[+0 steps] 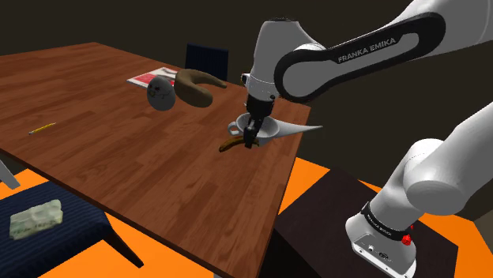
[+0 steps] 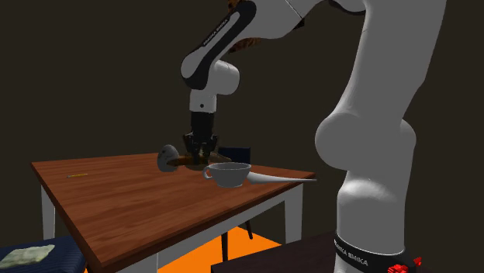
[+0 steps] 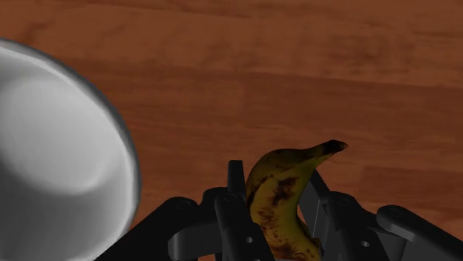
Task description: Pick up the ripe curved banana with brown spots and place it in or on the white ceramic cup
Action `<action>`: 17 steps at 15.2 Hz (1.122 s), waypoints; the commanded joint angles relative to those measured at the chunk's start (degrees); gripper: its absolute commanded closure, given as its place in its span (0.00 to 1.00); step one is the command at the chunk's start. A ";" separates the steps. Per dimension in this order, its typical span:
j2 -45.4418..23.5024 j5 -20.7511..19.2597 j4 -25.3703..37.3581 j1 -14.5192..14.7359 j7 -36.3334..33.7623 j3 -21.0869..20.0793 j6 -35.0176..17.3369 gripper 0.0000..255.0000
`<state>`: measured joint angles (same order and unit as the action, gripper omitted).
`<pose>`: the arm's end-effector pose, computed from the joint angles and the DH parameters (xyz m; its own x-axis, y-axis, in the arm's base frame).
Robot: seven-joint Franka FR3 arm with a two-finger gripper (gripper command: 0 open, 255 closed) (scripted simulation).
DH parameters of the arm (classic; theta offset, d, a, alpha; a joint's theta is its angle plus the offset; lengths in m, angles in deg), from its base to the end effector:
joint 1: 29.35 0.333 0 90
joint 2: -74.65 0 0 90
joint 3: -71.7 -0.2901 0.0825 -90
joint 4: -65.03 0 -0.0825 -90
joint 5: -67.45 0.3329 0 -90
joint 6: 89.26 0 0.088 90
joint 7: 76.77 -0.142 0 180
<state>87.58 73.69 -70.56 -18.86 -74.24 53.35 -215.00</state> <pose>0.3791 0.2168 0.3818 0.8864 0.4607 0.0450 0.4618 -0.8868 -0.0186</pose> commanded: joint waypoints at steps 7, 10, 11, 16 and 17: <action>2.35 0.30 3.80 0.01 0.23 0.52 6.12 1.00; 1.95 -0.40 3.95 -1.83 4.43 3.30 6.14 1.00; 1.70 -0.65 4.12 -2.47 5.81 4.19 6.16 1.00; -0.40 -1.95 5.99 -5.60 12.50 8.55 6.30 1.00; -0.99 -2.20 6.56 -6.22 13.80 9.39 6.36 1.00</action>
<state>86.74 71.75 -64.64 -24.30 -62.23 61.60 -209.21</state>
